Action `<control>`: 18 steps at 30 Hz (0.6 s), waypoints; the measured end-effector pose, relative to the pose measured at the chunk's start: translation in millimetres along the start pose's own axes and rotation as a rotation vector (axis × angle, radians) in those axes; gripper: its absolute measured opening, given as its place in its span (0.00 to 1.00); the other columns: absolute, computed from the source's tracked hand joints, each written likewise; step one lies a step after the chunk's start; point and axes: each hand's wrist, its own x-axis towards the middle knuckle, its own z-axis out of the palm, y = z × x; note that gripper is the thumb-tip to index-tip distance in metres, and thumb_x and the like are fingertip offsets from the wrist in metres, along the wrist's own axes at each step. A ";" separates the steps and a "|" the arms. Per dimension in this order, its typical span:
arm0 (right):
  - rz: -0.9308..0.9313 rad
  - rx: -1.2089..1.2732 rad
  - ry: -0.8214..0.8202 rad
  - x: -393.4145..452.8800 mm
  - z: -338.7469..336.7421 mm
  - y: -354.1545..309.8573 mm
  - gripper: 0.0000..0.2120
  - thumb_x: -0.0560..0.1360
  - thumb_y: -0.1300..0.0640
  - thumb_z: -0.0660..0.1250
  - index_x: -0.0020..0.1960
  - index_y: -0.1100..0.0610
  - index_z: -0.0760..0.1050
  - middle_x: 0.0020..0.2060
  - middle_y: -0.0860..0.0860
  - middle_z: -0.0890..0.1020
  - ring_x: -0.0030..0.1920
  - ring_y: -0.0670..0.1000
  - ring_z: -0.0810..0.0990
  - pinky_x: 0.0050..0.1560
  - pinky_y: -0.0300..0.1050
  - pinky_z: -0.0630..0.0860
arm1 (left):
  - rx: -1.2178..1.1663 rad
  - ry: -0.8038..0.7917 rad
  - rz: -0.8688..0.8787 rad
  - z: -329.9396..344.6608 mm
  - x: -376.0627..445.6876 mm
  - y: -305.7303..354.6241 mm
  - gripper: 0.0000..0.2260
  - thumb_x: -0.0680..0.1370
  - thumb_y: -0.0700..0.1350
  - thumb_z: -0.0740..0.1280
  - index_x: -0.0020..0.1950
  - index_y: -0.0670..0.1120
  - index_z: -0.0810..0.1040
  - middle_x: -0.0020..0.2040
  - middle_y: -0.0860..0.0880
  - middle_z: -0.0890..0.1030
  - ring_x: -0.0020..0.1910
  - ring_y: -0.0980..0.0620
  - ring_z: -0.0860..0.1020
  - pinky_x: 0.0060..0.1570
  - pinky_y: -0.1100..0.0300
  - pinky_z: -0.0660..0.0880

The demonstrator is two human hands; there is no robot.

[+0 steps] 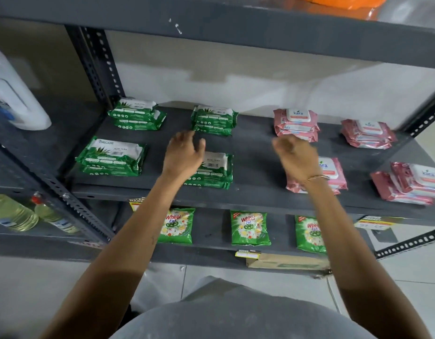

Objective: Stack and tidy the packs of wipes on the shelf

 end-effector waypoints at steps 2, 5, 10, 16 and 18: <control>-0.019 -0.129 0.082 2.1 -22.4 33.2 0.17 0.79 0.51 0.56 0.62 0.59 0.75 0.61 0.61 0.79 0.60 0.64 0.76 0.60 0.53 0.70 | 0.137 -0.042 0.100 17.9 1.2 12.7 0.25 0.82 0.52 0.48 0.75 0.40 0.60 0.75 0.41 0.62 0.75 0.43 0.58 0.74 0.46 0.51; 0.028 -0.315 -0.038 9.5 -16.2 89.1 0.21 0.79 0.50 0.51 0.68 0.56 0.70 0.70 0.56 0.71 0.70 0.60 0.67 0.70 0.58 0.63 | 0.290 -0.159 0.039 47.4 0.7 19.1 0.28 0.81 0.52 0.44 0.77 0.39 0.54 0.78 0.42 0.53 0.77 0.45 0.49 0.75 0.48 0.43; 0.017 -0.325 0.026 9.1 14.1 117.0 0.30 0.77 0.46 0.42 0.73 0.55 0.64 0.74 0.53 0.65 0.75 0.58 0.59 0.74 0.58 0.56 | 0.396 -0.115 0.020 62.9 -0.2 17.1 0.28 0.80 0.51 0.43 0.77 0.38 0.54 0.78 0.42 0.55 0.77 0.45 0.50 0.75 0.49 0.44; 0.009 -0.354 -0.017 6.5 14.6 119.7 0.25 0.80 0.49 0.44 0.76 0.54 0.57 0.76 0.52 0.60 0.76 0.58 0.54 0.75 0.58 0.50 | 0.426 -0.185 -0.001 57.0 -7.4 21.0 0.28 0.81 0.53 0.40 0.77 0.39 0.46 0.79 0.43 0.46 0.78 0.46 0.43 0.75 0.49 0.39; 0.031 -0.329 -0.100 13.8 5.4 116.4 0.25 0.81 0.49 0.44 0.77 0.53 0.54 0.78 0.50 0.55 0.77 0.56 0.49 0.75 0.59 0.46 | 0.404 -0.247 -0.034 46.0 -3.7 27.2 0.29 0.81 0.55 0.40 0.77 0.39 0.45 0.79 0.43 0.45 0.77 0.46 0.42 0.75 0.48 0.38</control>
